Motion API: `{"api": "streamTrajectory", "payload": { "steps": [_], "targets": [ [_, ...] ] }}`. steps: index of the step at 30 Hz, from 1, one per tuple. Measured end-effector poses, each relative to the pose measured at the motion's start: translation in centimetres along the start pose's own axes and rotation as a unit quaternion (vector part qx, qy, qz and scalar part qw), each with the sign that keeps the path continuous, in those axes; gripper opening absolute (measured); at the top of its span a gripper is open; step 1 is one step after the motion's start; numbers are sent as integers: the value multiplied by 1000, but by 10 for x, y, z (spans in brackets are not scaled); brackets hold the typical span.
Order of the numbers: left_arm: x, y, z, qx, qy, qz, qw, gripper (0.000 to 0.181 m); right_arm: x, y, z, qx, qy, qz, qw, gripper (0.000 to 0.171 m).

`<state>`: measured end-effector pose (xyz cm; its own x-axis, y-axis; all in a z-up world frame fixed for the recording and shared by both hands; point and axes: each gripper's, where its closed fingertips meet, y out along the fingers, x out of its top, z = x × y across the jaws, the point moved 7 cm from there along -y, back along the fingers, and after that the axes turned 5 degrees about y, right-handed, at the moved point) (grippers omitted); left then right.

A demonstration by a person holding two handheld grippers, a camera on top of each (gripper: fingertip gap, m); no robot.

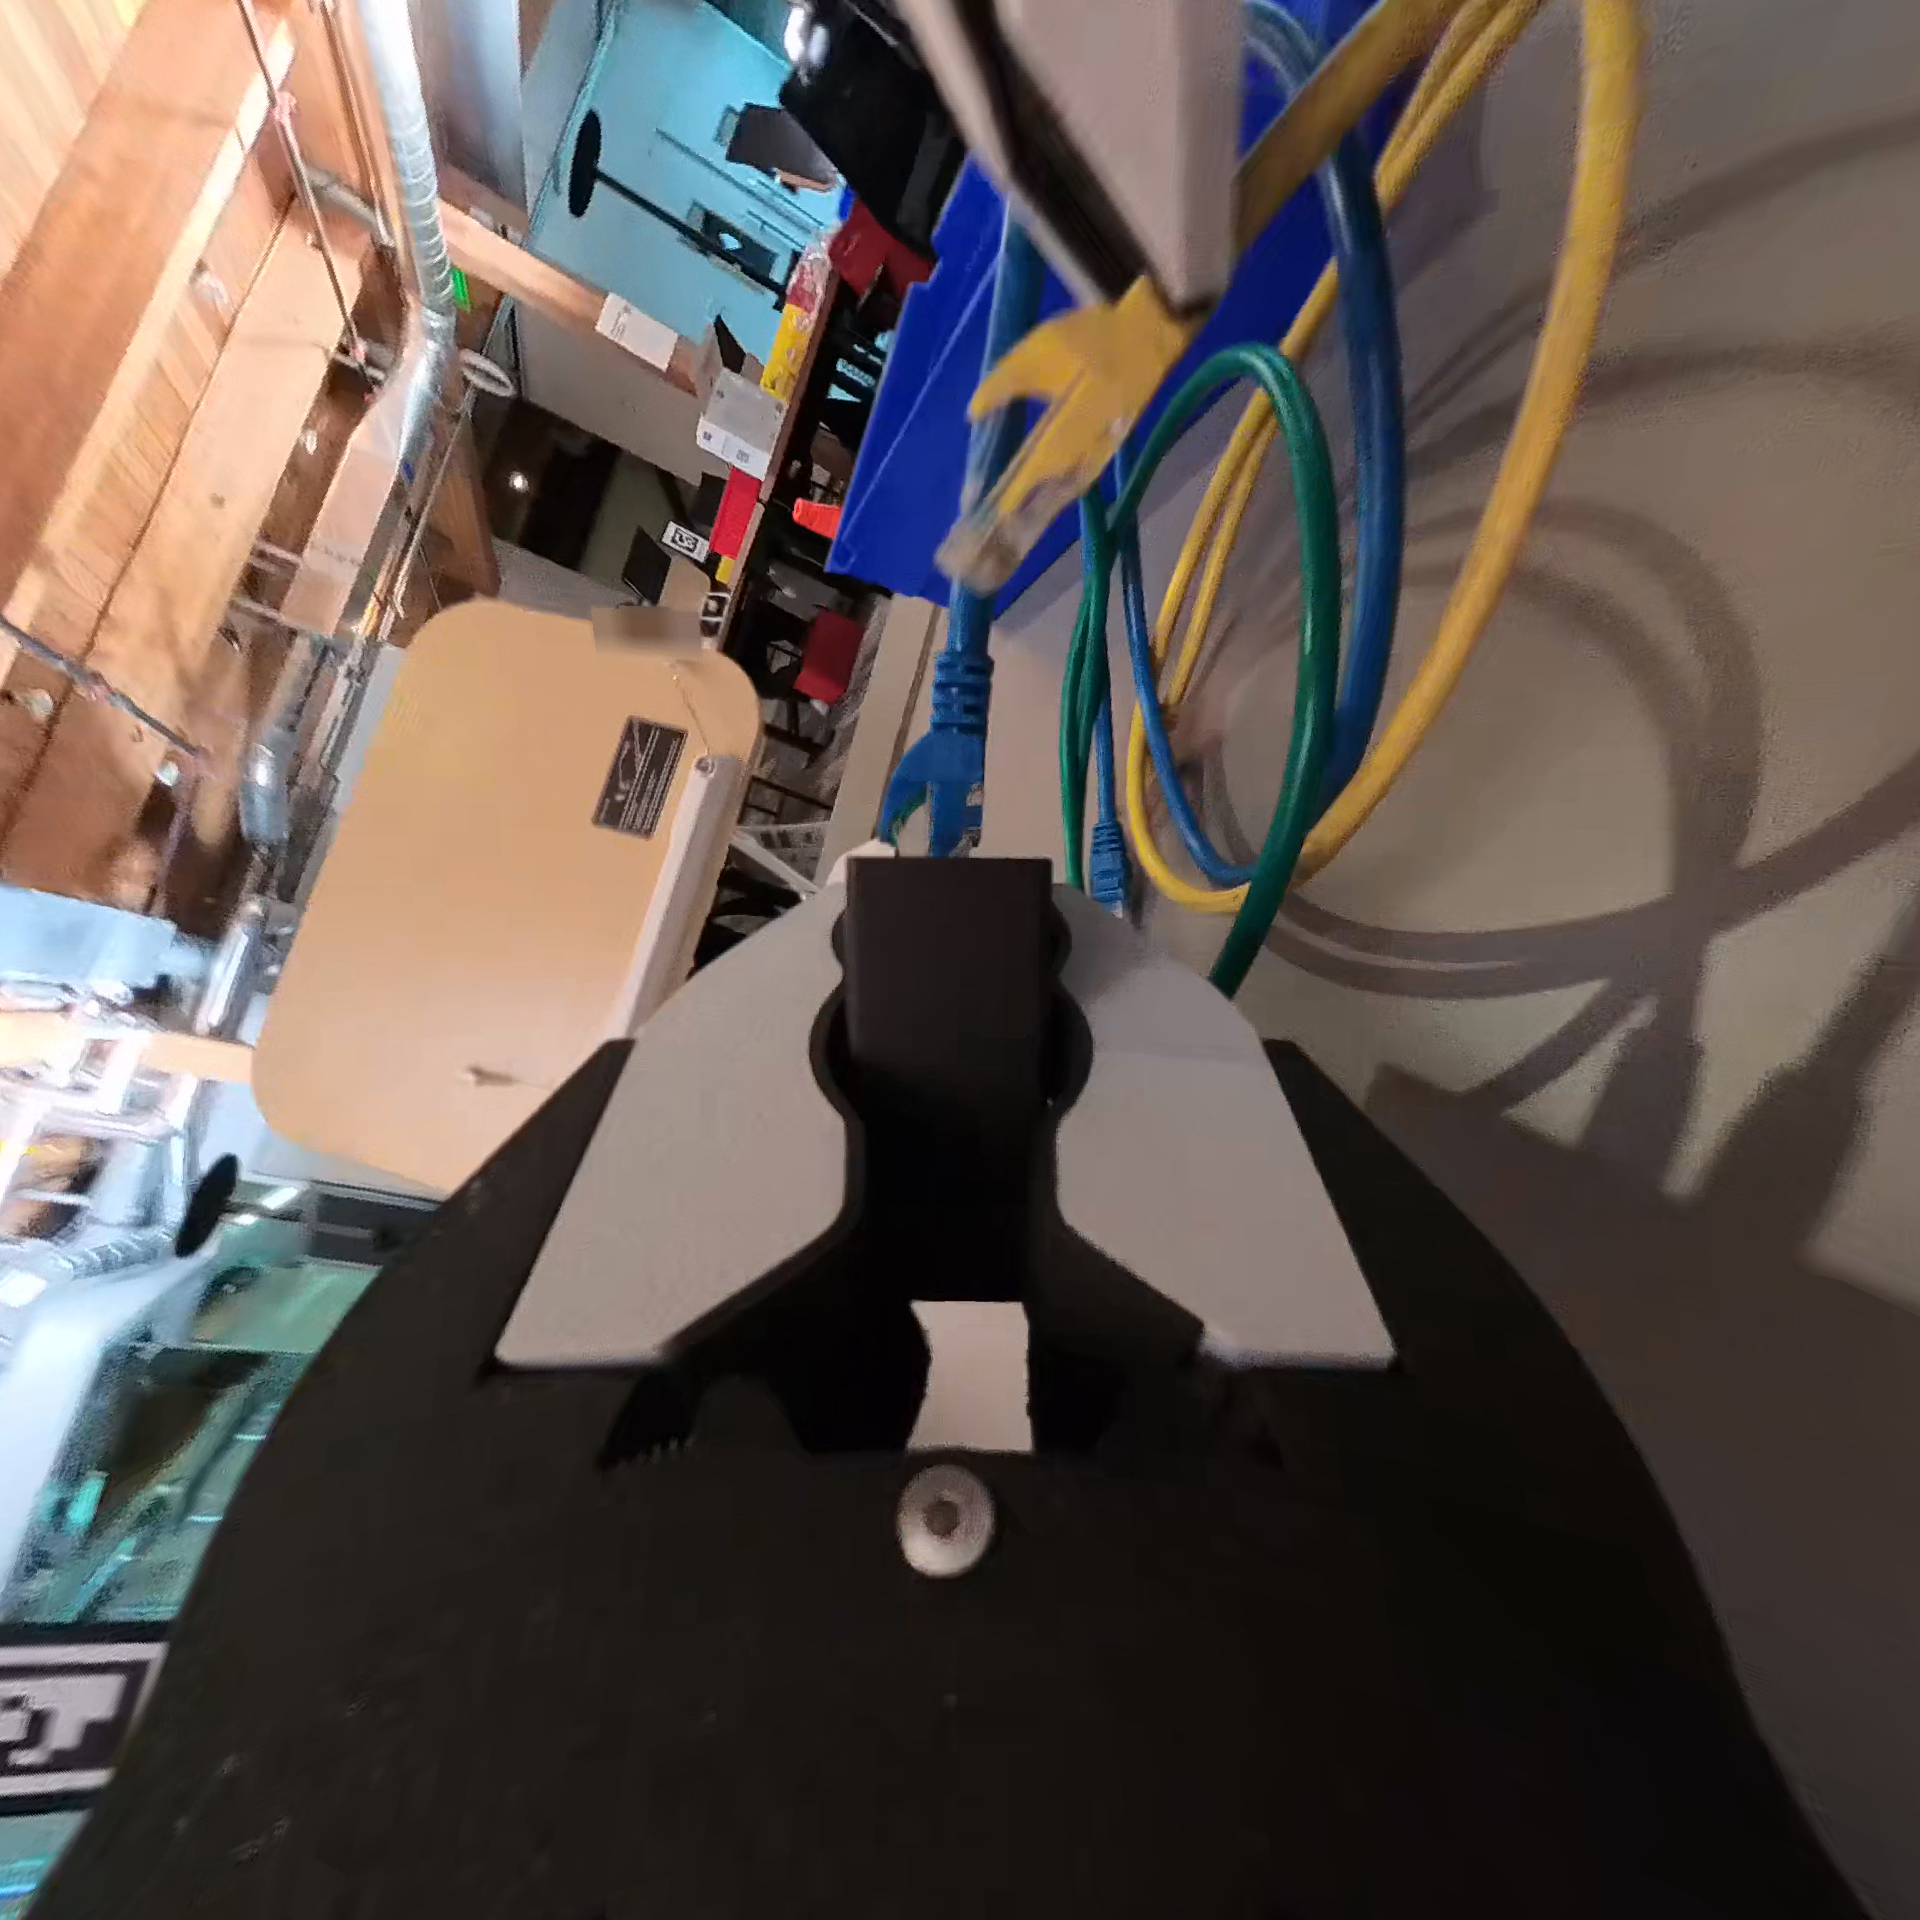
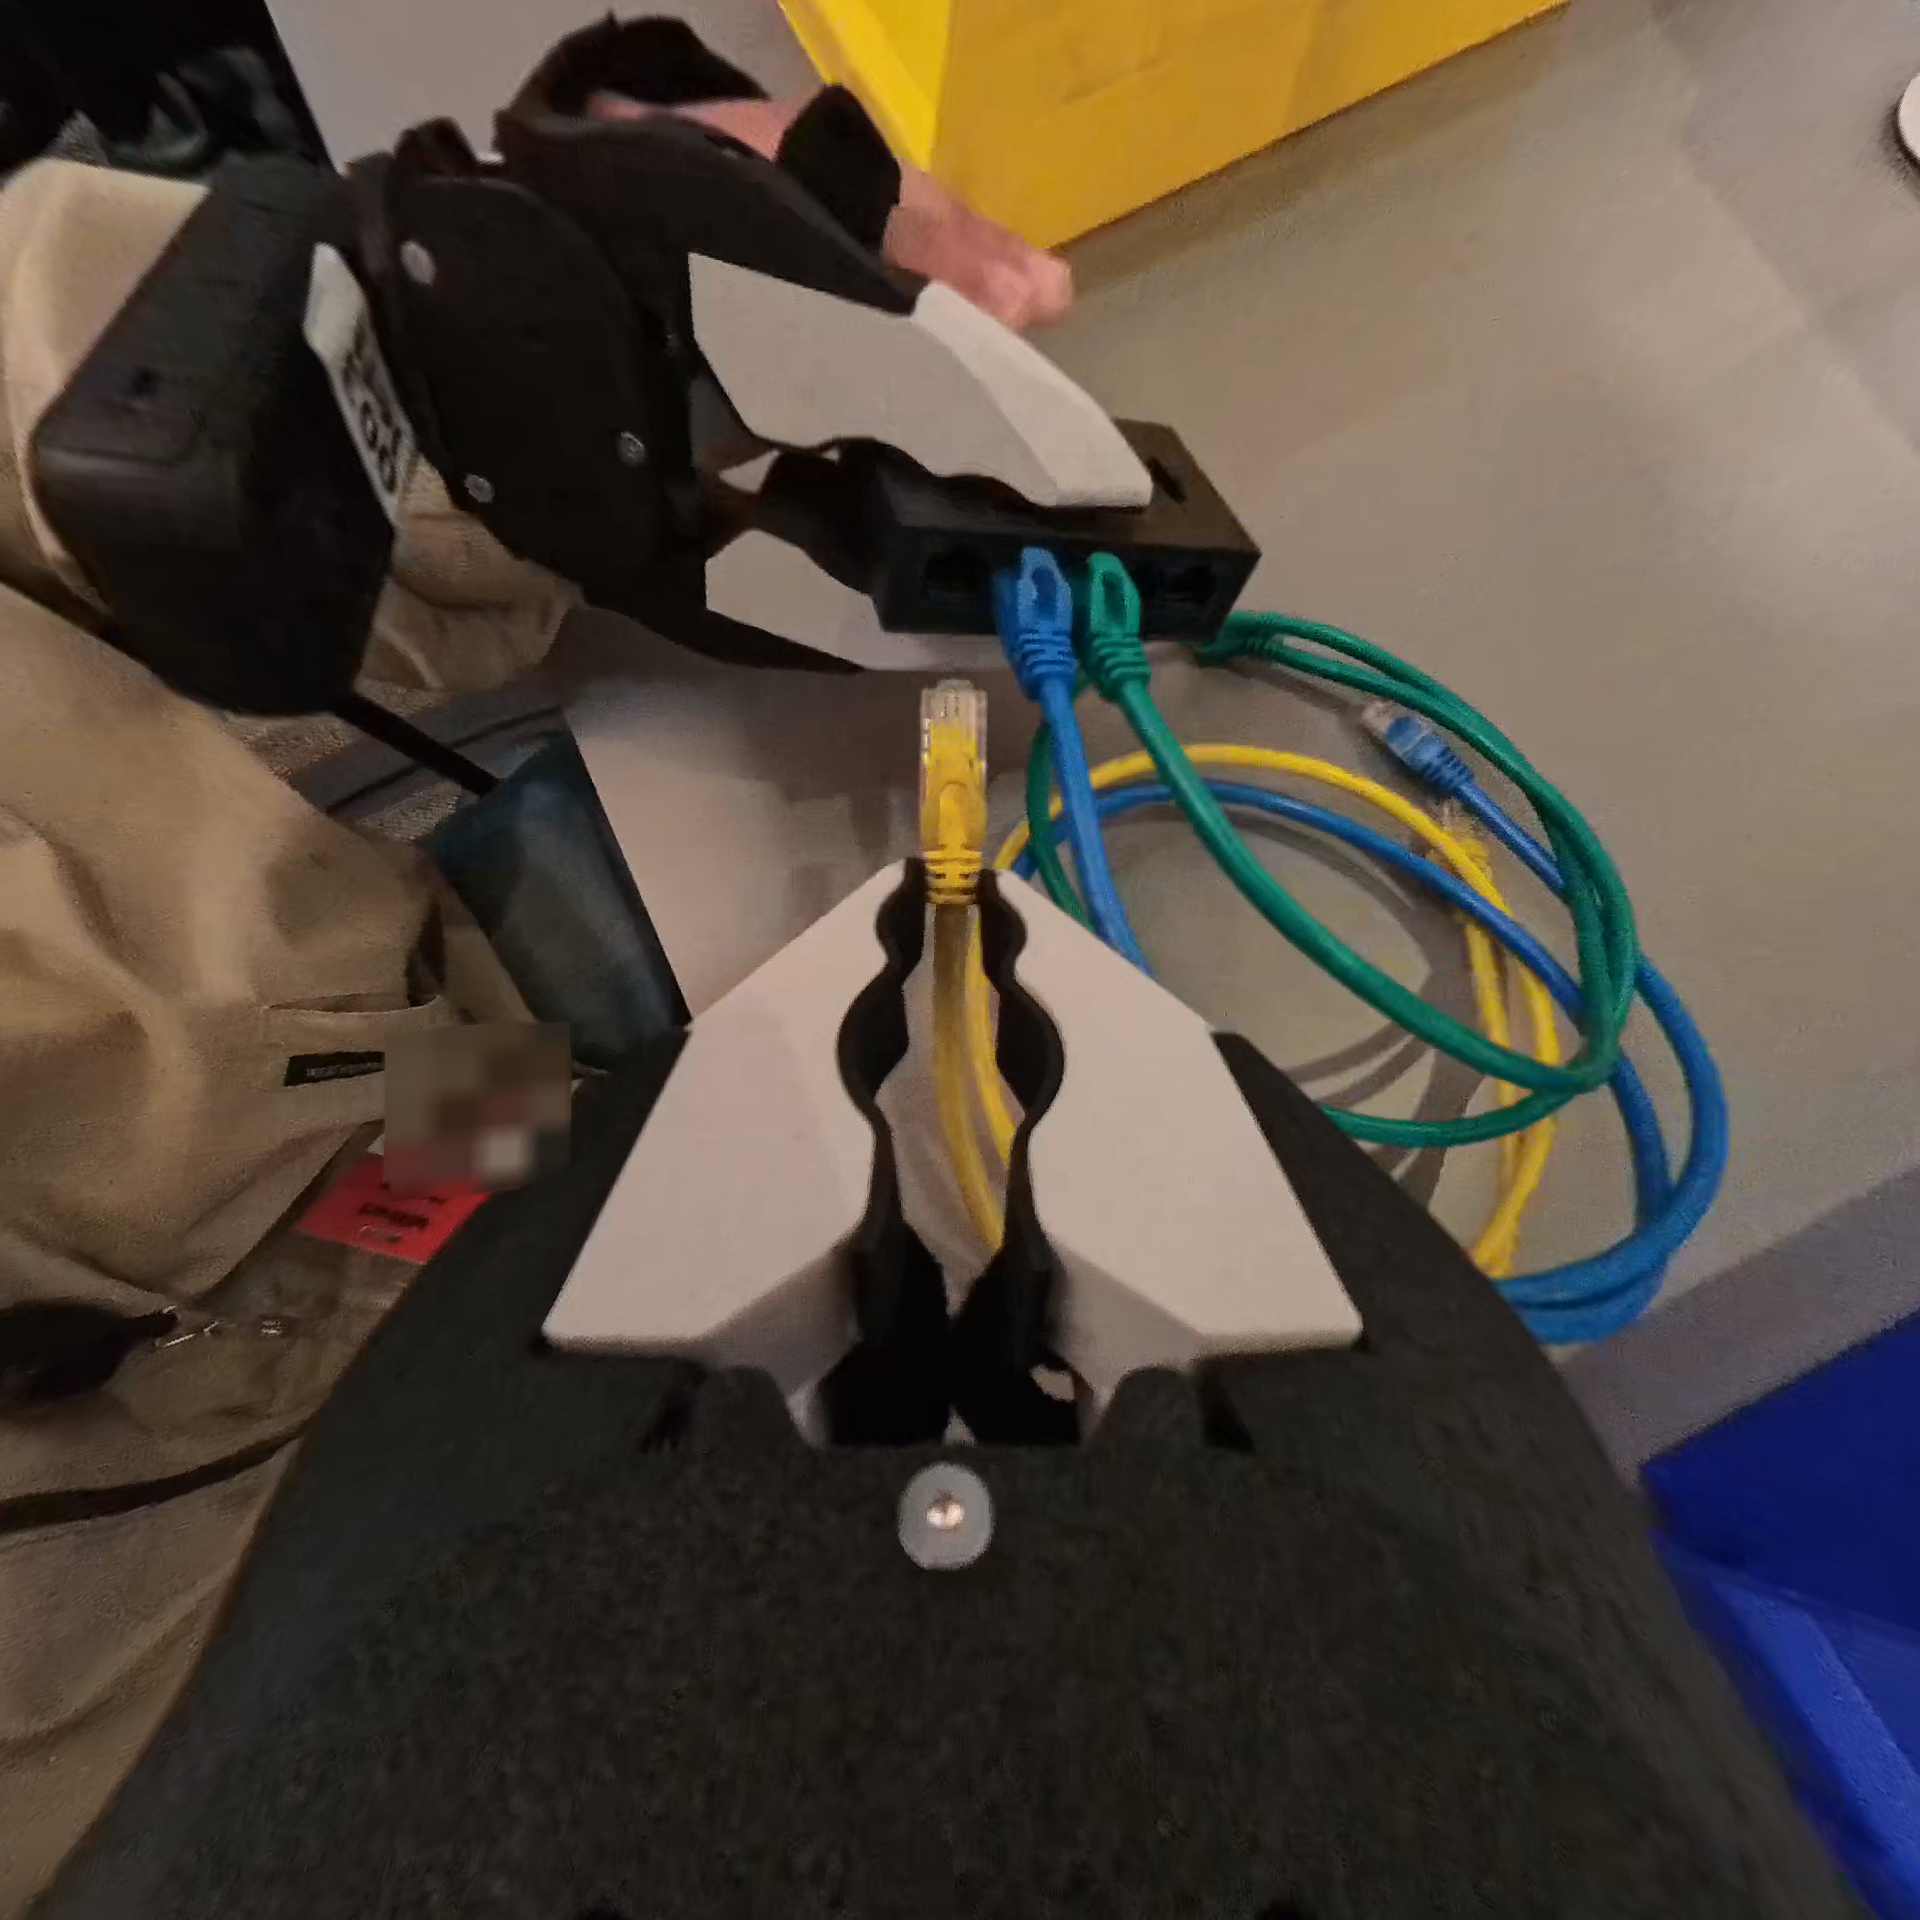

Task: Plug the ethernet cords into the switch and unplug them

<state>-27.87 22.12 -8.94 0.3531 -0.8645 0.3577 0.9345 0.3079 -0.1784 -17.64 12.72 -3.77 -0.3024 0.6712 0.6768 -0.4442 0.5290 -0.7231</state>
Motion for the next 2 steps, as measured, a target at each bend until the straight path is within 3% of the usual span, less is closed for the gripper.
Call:
{"api": "streamTrajectory", "payload": {
  "steps": [2],
  "targets": [
    [7, 2, -5, -3, 24, -1, 1000, 29, -4, 9, 3, 4, 4, 29, 1000, 10]
  ]
}}
